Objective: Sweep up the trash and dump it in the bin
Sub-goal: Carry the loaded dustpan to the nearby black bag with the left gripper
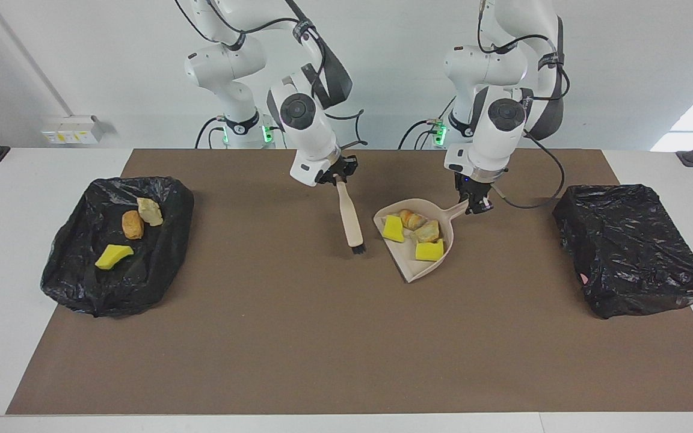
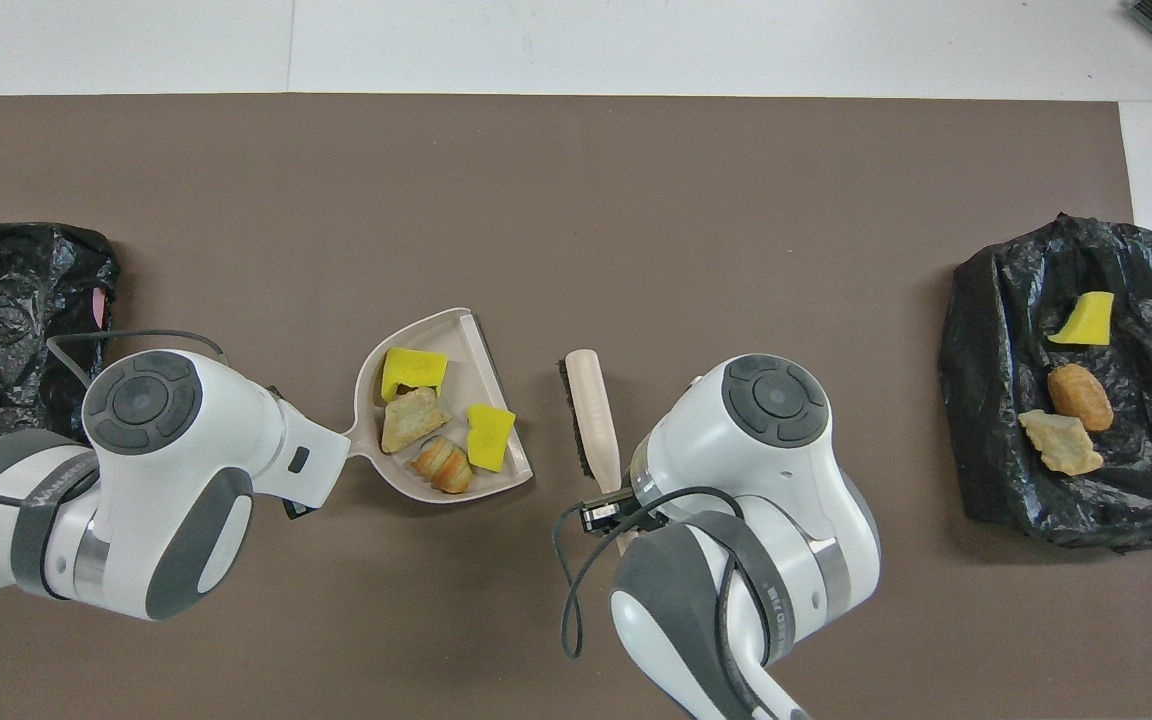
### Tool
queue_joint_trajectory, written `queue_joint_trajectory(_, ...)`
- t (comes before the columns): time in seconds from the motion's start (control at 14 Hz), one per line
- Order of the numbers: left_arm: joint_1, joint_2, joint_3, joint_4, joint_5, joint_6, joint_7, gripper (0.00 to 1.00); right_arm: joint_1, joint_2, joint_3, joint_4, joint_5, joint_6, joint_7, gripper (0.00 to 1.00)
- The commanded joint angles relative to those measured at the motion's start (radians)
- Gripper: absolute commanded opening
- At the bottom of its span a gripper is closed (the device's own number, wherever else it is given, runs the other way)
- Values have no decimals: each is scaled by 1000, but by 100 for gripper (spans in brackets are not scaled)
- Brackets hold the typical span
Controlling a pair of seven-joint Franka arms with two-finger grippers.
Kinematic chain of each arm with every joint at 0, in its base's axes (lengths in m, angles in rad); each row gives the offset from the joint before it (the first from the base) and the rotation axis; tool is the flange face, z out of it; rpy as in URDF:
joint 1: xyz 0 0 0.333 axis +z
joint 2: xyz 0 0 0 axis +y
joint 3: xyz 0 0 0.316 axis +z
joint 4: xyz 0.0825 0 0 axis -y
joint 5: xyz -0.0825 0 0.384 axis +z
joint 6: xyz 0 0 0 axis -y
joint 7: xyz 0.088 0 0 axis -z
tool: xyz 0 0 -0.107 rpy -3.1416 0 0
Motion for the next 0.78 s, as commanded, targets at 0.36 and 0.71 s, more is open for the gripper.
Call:
queue_joint_trajectory(0.36,78,-36,15,147,2,-151,-11,0,71,-103,16,-97,-136,28,325,0)
queue_joint_trajectory(0.71,206,-65,17,244,2,-315,-6,0,232,-137,16,-209,-159,161,489,0)
